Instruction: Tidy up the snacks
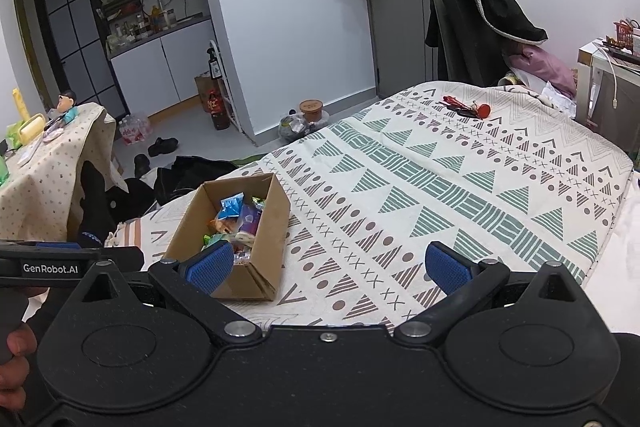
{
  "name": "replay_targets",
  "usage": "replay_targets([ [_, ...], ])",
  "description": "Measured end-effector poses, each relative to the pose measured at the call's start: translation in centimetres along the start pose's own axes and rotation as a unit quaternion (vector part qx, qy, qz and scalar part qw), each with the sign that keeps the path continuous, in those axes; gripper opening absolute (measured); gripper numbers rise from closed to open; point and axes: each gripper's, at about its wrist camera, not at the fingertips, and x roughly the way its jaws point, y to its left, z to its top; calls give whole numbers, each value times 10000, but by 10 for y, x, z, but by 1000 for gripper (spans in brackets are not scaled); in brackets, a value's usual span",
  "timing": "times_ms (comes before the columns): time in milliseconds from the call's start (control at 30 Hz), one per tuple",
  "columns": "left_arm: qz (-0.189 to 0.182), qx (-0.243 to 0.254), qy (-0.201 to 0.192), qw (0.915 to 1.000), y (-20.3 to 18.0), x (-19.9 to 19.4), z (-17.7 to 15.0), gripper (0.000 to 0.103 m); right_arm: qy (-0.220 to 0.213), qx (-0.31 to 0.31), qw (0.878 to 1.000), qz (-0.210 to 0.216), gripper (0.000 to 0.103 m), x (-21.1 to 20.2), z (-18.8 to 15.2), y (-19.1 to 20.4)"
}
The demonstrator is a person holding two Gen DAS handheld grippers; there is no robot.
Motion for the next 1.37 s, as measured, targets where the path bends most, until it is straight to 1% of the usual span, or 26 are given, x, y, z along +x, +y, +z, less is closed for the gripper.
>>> replay_targets([
  [1067, 14, 11, 5, 10000, 2, -2, -1, 98, 8, -44, 10000, 25, 103, 0, 1, 3],
  [1233, 48, 98, -32, 9999, 1, -4, -3, 98, 47, -43, 10000, 38, 103, 1, 0, 2],
  [1367, 36, 104, 29, 9999, 2, -2, -3, 98, 74, -47, 9999, 57, 103, 4, -1, 2],
])
